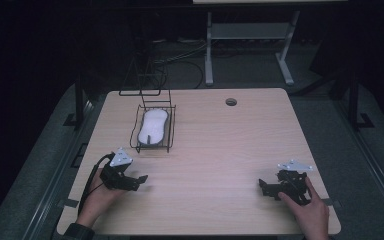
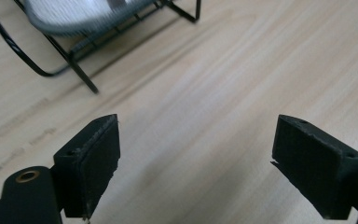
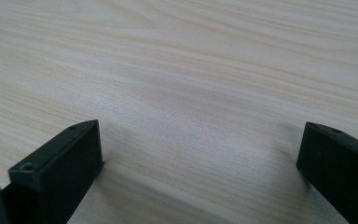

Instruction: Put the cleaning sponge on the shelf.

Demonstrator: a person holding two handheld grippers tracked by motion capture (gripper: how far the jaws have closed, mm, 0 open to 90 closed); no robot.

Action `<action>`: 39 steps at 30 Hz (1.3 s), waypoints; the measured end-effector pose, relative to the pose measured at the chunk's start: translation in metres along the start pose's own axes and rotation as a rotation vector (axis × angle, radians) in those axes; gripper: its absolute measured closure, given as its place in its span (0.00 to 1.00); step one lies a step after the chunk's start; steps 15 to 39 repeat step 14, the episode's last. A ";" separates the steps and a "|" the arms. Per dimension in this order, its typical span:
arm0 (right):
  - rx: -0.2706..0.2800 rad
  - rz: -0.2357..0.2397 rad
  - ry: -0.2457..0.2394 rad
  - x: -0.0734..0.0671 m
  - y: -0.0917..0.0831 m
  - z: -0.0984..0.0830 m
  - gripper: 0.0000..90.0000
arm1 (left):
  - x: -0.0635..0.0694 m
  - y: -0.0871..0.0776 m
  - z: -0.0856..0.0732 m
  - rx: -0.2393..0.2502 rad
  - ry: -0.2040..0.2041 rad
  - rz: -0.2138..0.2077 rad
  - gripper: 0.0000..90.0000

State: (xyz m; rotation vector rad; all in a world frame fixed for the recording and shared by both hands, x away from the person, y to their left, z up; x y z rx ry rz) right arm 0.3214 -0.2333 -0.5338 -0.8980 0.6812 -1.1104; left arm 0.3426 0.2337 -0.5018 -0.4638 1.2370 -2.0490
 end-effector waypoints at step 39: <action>0.000 0.000 0.000 0.000 0.000 0.000 0.00 | 0.007 0.012 -0.014 -0.046 0.019 -0.029 0.15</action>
Point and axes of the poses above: each handheld gripper's, and its own axes: y roughly forward along the jaws, z roughly out of its top, x roughly to its right, the point moved 7 cm from there along y, roughly forward along the jaws, and after that the axes turned 15 degrees about -x, right-handed, at the moved point
